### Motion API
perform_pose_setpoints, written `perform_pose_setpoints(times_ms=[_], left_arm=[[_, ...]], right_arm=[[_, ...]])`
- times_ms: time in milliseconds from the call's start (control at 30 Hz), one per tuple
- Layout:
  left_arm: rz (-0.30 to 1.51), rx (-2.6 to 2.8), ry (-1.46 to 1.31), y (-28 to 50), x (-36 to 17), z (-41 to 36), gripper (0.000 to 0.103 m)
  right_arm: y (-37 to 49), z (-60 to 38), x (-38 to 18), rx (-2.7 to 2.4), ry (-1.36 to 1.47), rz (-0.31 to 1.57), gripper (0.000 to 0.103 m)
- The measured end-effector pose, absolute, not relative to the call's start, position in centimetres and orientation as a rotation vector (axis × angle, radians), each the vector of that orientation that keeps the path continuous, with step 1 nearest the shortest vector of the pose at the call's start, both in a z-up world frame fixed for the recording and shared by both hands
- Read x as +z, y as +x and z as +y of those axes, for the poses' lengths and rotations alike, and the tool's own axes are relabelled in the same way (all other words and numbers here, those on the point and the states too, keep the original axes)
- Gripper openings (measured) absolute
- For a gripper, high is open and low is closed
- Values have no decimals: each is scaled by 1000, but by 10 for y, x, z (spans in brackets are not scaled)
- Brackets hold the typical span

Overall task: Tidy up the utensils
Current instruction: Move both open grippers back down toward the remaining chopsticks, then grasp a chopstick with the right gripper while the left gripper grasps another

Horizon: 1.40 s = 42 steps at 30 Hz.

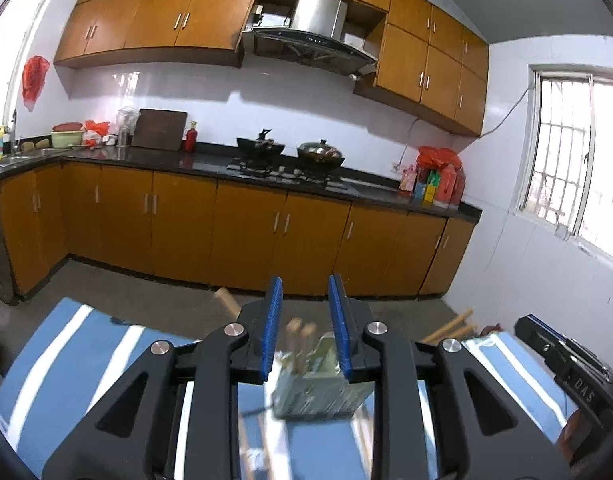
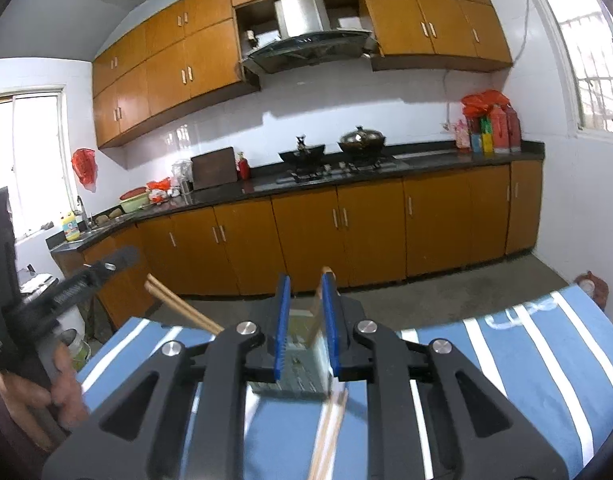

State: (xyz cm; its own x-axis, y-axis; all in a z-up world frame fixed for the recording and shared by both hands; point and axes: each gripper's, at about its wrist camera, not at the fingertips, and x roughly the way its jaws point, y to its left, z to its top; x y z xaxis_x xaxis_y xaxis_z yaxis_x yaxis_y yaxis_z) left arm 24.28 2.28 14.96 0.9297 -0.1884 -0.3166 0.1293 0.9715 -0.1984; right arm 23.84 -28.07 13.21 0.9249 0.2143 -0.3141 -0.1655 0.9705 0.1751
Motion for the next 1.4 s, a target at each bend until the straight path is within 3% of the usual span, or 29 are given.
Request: perform_pose_setpoints(times_ms=[167, 400, 567, 1100, 1400], left_arm=[[449, -112, -138, 220, 110, 46, 25], [721, -45, -128, 206, 12, 70, 25], [805, -30, -164, 192, -20, 76, 25], [863, -53, -167, 185, -40, 69, 25], [879, -106, -185, 187, -43, 59, 25]], right_arm=[[225, -298, 88, 150, 150, 454, 18], [228, -292, -15, 152, 190, 769, 18], [227, -275, -61, 190, 216, 893, 18], [245, -251, -81, 160, 132, 946, 17], [247, -260, -83, 91, 83, 924, 8]])
